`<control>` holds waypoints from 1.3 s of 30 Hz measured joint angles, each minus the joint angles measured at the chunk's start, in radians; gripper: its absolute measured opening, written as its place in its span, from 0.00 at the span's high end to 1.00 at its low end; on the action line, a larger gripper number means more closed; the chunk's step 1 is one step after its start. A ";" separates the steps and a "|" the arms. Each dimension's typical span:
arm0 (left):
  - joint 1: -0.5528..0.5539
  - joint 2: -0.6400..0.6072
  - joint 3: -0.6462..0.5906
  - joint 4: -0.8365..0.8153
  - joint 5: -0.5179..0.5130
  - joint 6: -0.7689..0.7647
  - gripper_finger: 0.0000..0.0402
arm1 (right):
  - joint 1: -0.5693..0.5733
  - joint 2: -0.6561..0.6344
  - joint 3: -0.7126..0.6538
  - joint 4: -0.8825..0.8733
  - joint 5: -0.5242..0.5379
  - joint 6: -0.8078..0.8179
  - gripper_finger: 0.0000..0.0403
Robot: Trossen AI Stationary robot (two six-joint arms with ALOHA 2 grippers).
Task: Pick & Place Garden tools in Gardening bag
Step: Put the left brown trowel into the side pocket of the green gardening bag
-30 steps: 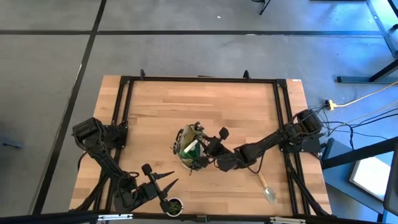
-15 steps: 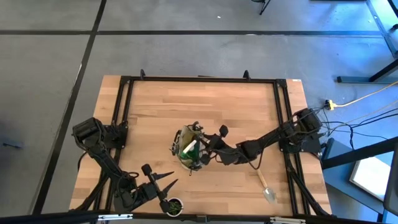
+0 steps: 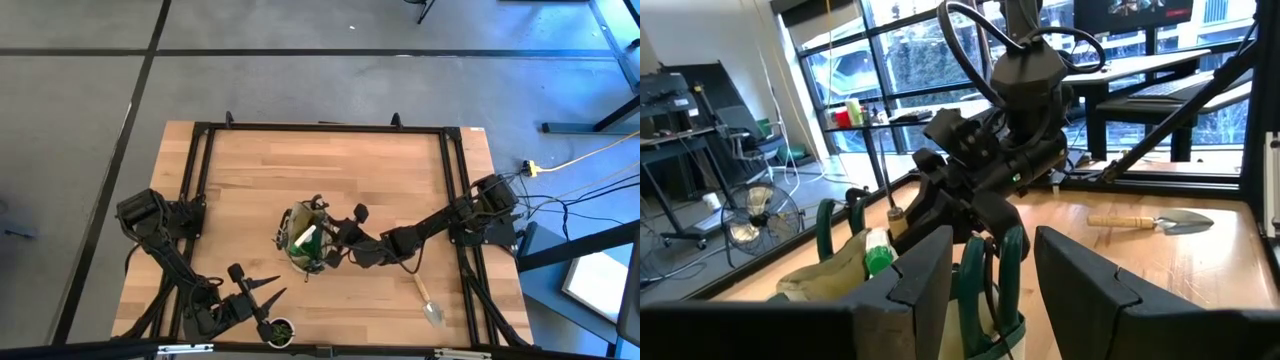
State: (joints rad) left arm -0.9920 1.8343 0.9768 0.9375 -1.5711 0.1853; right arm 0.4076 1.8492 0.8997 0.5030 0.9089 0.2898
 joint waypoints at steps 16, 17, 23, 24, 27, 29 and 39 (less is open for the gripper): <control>0.000 0.000 0.000 0.000 0.000 0.000 0.65 | 0.016 -0.014 0.000 -0.009 -0.009 -0.007 0.24; 0.000 0.000 0.000 0.000 0.000 0.000 0.65 | 0.021 -0.019 0.000 -0.009 0.006 -0.008 0.21; -0.001 0.000 0.000 -0.001 0.000 0.000 0.65 | 0.063 -0.025 0.000 -0.030 0.189 -0.033 0.20; -0.001 0.000 0.000 -0.001 0.000 0.000 0.65 | 0.071 -0.025 0.000 -0.031 0.215 -0.038 0.21; -0.001 0.000 0.000 -0.001 0.000 0.000 0.65 | 0.090 -0.025 0.000 -0.023 0.267 -0.055 0.25; -0.001 0.000 0.000 -0.002 0.000 0.000 0.65 | 0.094 -0.026 0.000 -0.024 0.284 -0.060 0.27; -0.001 0.000 0.000 -0.001 0.000 0.000 0.65 | 0.098 -0.026 0.000 0.056 0.335 -0.106 0.32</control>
State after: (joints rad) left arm -0.9932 1.8343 0.9768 0.9363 -1.5711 0.1852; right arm 0.5053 1.8236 0.8997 0.5592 1.2436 0.1839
